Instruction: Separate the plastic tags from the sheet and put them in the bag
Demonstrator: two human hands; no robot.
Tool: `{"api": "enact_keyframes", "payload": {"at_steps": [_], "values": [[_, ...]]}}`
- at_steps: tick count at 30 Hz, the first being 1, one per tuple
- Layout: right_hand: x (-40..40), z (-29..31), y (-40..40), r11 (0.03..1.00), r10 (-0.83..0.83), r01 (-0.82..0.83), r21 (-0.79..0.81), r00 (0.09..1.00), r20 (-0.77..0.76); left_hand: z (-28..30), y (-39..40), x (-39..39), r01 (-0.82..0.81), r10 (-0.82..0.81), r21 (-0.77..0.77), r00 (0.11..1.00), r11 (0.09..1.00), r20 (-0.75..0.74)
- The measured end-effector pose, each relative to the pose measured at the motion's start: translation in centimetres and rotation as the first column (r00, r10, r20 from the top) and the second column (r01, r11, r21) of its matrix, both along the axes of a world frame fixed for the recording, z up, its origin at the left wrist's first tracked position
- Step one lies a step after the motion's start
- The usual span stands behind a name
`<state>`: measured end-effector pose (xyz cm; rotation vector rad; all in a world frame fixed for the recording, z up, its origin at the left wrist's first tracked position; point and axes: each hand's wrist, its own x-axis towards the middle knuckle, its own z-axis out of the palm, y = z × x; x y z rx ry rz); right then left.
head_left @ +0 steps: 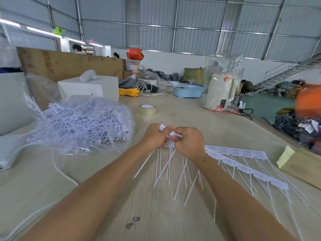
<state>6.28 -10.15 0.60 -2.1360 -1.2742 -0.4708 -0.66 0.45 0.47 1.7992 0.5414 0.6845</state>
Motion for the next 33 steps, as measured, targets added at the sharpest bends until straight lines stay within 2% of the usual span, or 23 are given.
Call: {"api": "enact_keyframes", "payload": {"at_steps": [3, 5, 9, 11, 14, 17, 22, 26, 30, 33], "values": [[-2.2, 1.0, 0.2, 0.993, 0.107, -0.116, 0.021, 0.964, 0.244, -0.2, 0.7, 0.0, -0.162, 0.164, 0.03, 0.983, 0.986, -0.082], [-3.8, 1.6, 0.8, 0.977, 0.172, -0.199, 0.073, 0.945, 0.277, -0.1, 1.3, -0.5, -0.197, 0.196, -0.025, 0.98, 0.98, -0.029], [-3.6, 1.6, 1.5, 0.972, 0.194, -0.212, 0.097, 0.966, 0.173, 0.1, 1.4, -1.5, 0.002, 0.026, -0.15, 0.983, 0.989, 0.184], [-2.5, 1.3, 1.2, 0.97, 0.198, -0.201, 0.137, 0.979, 0.04, -0.1, 1.1, -1.1, 0.138, -0.063, -0.288, 0.964, 0.948, 0.258], [-1.0, 0.8, 0.8, 0.95, 0.23, -0.18, 0.256, 0.956, -0.183, 0.1, 1.0, -0.4, 0.166, -0.106, -0.381, 0.979, 0.91, 0.175], [-0.2, 0.7, 0.7, 0.948, 0.219, -0.128, 0.293, 0.926, -0.307, 0.4, 1.4, -0.5, 0.188, -0.158, -0.438, 0.982, 0.879, 0.105], [0.5, 0.5, 0.3, 0.955, 0.272, -0.218, 0.2, 0.912, -0.308, 0.7, 1.1, -1.0, 0.237, -0.228, -0.471, 0.971, 0.85, 0.076], [0.9, 0.4, 0.1, 0.958, 0.28, -0.246, 0.148, 0.915, -0.29, 0.5, 0.6, -1.0, 0.34, -0.335, -0.395, 0.938, 0.853, 0.085], [0.9, 0.4, 0.0, 0.946, 0.309, -0.262, 0.191, 0.908, -0.283, -0.1, 0.3, -0.9, 0.246, -0.25, -0.334, 0.968, 0.91, 0.031], [1.1, 0.5, -0.1, 0.968, 0.225, -0.187, 0.168, 0.944, -0.243, -0.1, 0.6, -0.8, 0.168, -0.155, -0.272, 0.985, 0.947, 0.069]]}}
